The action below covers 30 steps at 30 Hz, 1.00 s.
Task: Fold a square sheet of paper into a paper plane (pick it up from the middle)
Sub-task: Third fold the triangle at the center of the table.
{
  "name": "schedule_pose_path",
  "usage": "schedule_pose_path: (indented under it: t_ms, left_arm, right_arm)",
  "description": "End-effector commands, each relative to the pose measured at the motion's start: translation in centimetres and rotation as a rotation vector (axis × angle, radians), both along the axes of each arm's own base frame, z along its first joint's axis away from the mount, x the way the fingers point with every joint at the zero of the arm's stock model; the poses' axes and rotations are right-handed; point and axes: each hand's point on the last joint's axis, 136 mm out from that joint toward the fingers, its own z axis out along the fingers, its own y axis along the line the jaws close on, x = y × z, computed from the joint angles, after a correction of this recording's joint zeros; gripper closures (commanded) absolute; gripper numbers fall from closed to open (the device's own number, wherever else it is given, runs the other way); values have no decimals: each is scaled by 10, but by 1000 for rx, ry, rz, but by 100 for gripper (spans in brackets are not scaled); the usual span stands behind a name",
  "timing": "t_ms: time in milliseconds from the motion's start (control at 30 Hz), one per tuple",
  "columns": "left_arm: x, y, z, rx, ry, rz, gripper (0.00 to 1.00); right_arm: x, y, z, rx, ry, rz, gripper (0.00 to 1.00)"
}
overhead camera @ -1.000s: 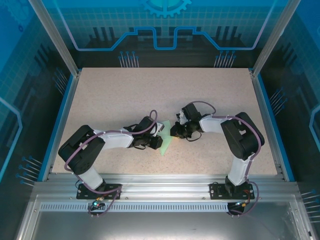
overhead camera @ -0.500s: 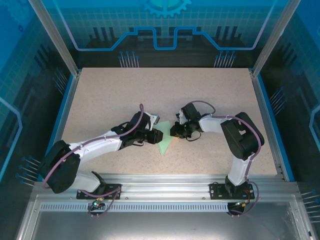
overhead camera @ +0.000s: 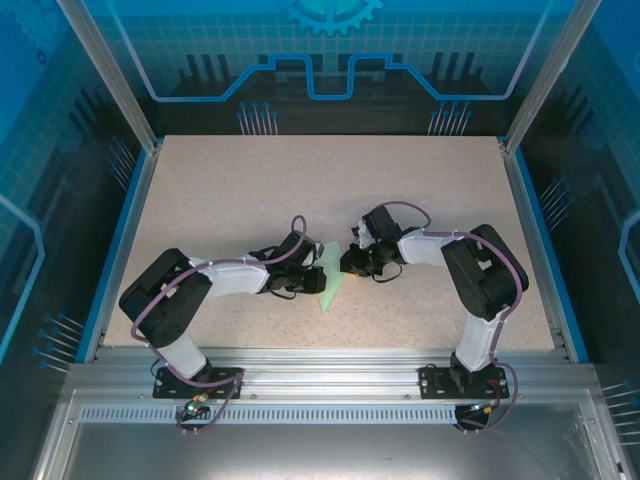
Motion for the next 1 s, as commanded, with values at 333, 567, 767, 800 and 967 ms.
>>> schedule_pose_path:
  t_ms: [333, 567, 767, 800, 967]
  left_arm:
    - [1, 15, -19, 76, 12, 47, 92]
    - [-1, 15, -15, 75, 10, 36, 92]
    - [-2, 15, -11, 69, 5, 35, 92]
    - [-2, 16, -11, 70, 5, 38, 92]
    - [-2, 17, -11, 67, 7, 55, 92]
  right_arm:
    - [-16, 19, 39, 63, -79, 62, 83]
    - [-28, 21, 1, 50, -4, 48, 85]
    - [-31, 15, -20, 2, 29, 42, 86]
    - [-31, 15, -18, 3, 27, 41, 86]
    - [-39, 19, 4, 13, -15, 59, 85]
